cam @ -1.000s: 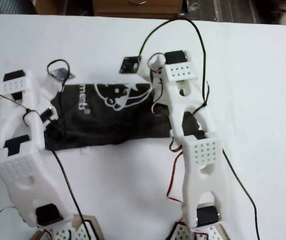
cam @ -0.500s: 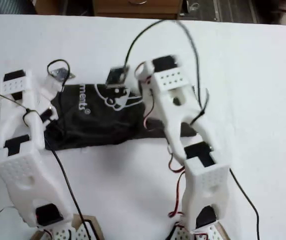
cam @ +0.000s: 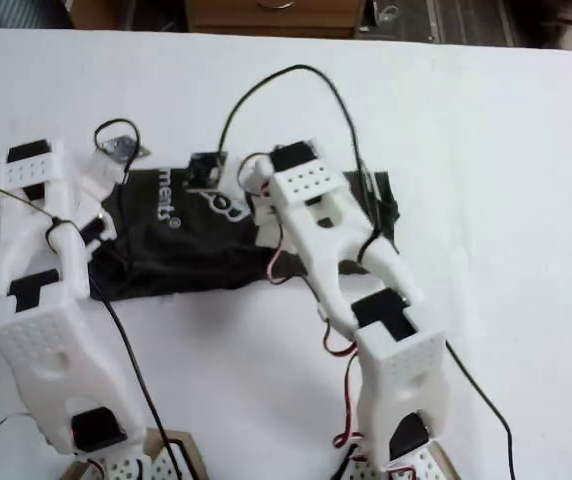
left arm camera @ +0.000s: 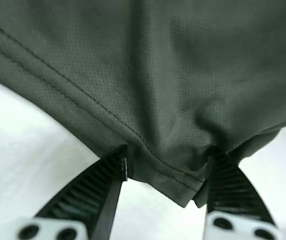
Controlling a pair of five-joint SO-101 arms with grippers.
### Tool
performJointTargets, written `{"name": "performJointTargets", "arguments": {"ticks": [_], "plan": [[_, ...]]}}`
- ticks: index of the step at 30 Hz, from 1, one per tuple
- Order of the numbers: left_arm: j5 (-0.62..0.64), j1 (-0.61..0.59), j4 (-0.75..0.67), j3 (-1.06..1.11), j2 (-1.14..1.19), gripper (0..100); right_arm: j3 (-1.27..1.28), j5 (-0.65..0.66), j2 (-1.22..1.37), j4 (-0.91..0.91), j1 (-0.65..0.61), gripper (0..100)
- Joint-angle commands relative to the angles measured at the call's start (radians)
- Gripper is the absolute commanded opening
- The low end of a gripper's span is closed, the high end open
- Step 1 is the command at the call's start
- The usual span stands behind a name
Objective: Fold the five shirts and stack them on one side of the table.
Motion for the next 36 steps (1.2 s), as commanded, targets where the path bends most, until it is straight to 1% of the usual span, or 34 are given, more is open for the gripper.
{"name": "performJointTargets", "arguments": {"ticks": [1, 8, 14, 19, 22, 26, 29, 31, 34, 36], "plan": [[-0.002, -0.003, 0.002, -0.041, -0.006, 26, -0.005, -0.008, -0.018, -0.005, -0.012, 2.0], [-0.002, -0.005, 0.002, -0.036, -0.006, 26, -0.008, -0.008, 0.113, -0.008, -0.004, 2.0], [0.005, -0.005, -0.003, -0.041, -0.008, 26, -0.074, -0.008, 0.122, 0.001, -0.004, 2.0], [0.008, -0.002, -0.005, -0.044, -0.017, 26, -0.219, -0.008, 0.122, 0.111, -0.002, 2.0], [0.014, 0.000, 0.014, -0.085, -0.017, 26, -0.334, -0.008, 0.122, 0.193, 0.013, 2.0], [0.063, 0.002, 0.083, -0.203, -0.017, 26, -0.485, -0.008, 0.122, 0.262, 0.071, 2.1], [0.138, 0.000, 0.118, -0.297, -0.009, 26, -0.566, -0.009, 0.122, 0.286, 0.131, 2.3], [0.207, -0.003, 0.146, -0.326, -0.006, 26, -0.600, -0.044, 0.122, 0.286, 0.179, 6.1], [0.321, 0.000, 0.203, -0.325, -0.005, 26, -0.640, -0.115, 0.122, 0.286, 0.249, 15.8], [0.411, 0.002, 0.222, -0.317, -0.005, 26, -0.655, -0.135, 0.122, 0.286, 0.288, 20.6]]}}
